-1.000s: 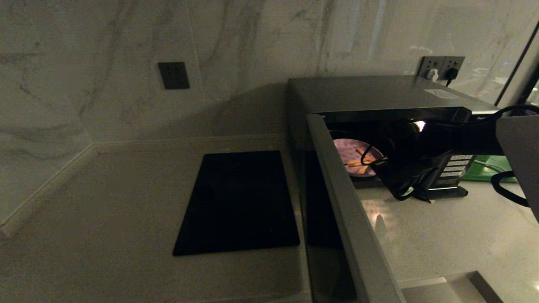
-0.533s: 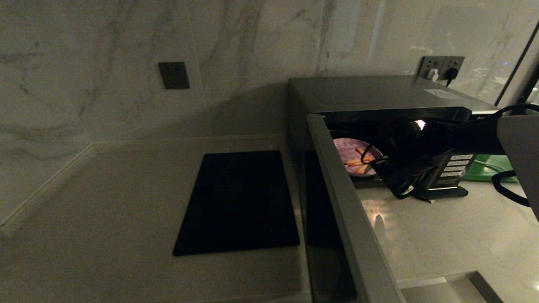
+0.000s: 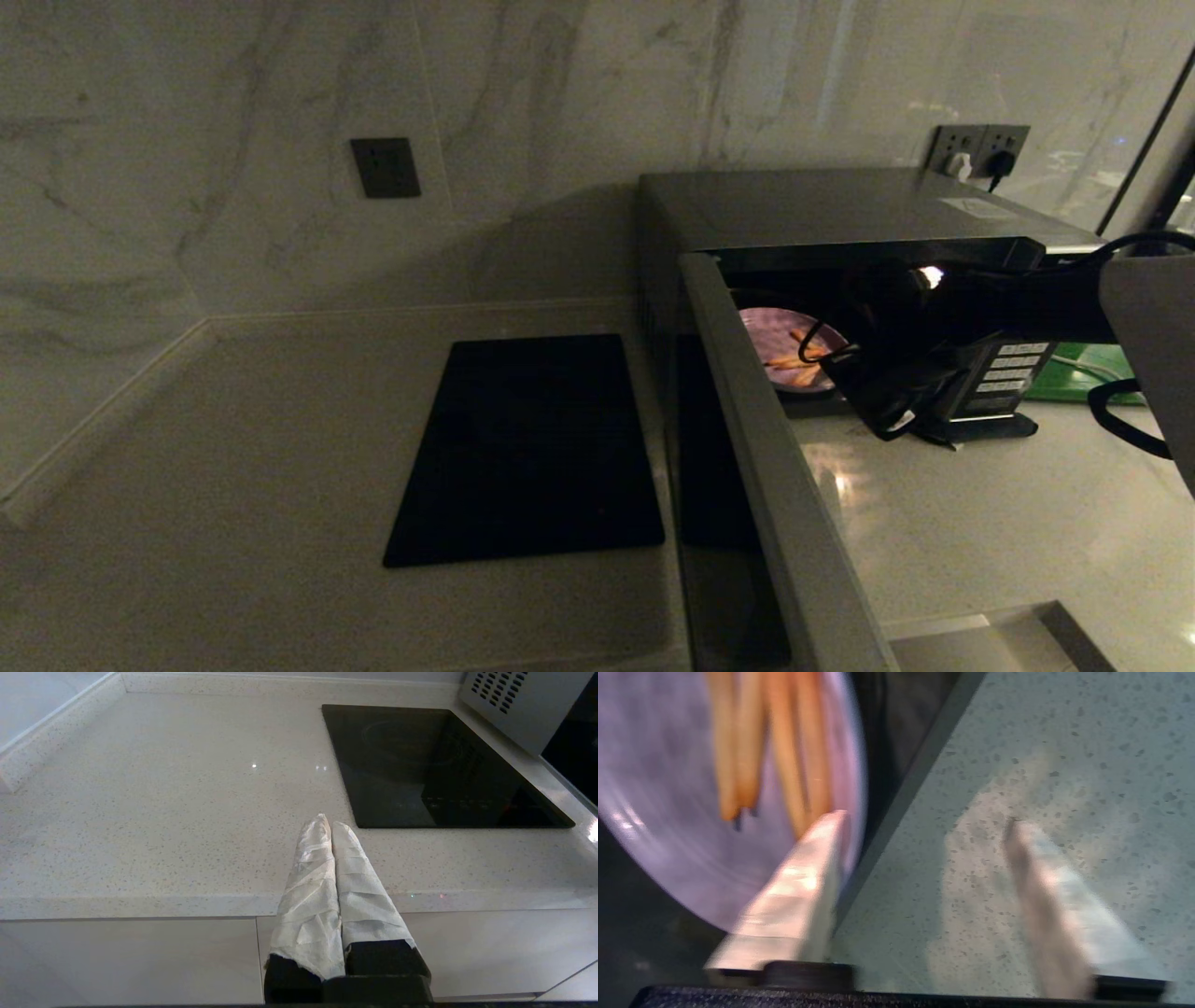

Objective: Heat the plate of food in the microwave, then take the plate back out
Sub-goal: Take the plate out of the microwave

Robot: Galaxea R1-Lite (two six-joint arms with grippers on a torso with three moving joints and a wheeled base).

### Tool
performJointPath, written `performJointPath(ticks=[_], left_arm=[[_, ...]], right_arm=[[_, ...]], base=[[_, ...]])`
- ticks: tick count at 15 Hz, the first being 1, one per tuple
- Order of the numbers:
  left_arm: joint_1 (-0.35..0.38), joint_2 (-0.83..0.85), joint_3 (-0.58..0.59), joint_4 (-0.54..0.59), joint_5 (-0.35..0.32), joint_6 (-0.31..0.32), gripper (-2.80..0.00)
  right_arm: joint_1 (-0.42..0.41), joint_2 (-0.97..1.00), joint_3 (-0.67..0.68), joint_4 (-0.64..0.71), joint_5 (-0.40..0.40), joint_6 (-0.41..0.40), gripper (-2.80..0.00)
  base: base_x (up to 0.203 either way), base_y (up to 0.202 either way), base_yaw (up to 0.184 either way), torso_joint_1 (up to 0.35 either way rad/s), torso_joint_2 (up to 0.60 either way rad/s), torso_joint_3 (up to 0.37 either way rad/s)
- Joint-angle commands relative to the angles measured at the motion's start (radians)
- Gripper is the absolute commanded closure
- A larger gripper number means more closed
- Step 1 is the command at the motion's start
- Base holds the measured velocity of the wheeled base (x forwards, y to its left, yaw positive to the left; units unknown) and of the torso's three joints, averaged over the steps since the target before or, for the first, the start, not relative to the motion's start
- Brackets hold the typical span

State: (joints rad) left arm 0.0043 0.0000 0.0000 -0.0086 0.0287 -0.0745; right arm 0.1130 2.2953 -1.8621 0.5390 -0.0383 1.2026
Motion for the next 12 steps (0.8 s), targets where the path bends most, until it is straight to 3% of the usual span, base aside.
performJointPath(ticks=[1,12], left_arm=[[0.000,0.002,0.000,-0.001,0.000,-0.001,0.00],[0.000,0.002,0.000,-0.001,0.000,-0.001,0.00]], right_arm=[[0.001,-0.006,-0.003,0.006,-0.002,0.006,0.00],[-0.006,-0.059,-0.006,0.007,-0.002,0.006,0.00]], base=[[0.000,0.000,0.000,0.000,0.00,0.000],[0.000,0.000,0.000,0.000,0.00,0.000]])
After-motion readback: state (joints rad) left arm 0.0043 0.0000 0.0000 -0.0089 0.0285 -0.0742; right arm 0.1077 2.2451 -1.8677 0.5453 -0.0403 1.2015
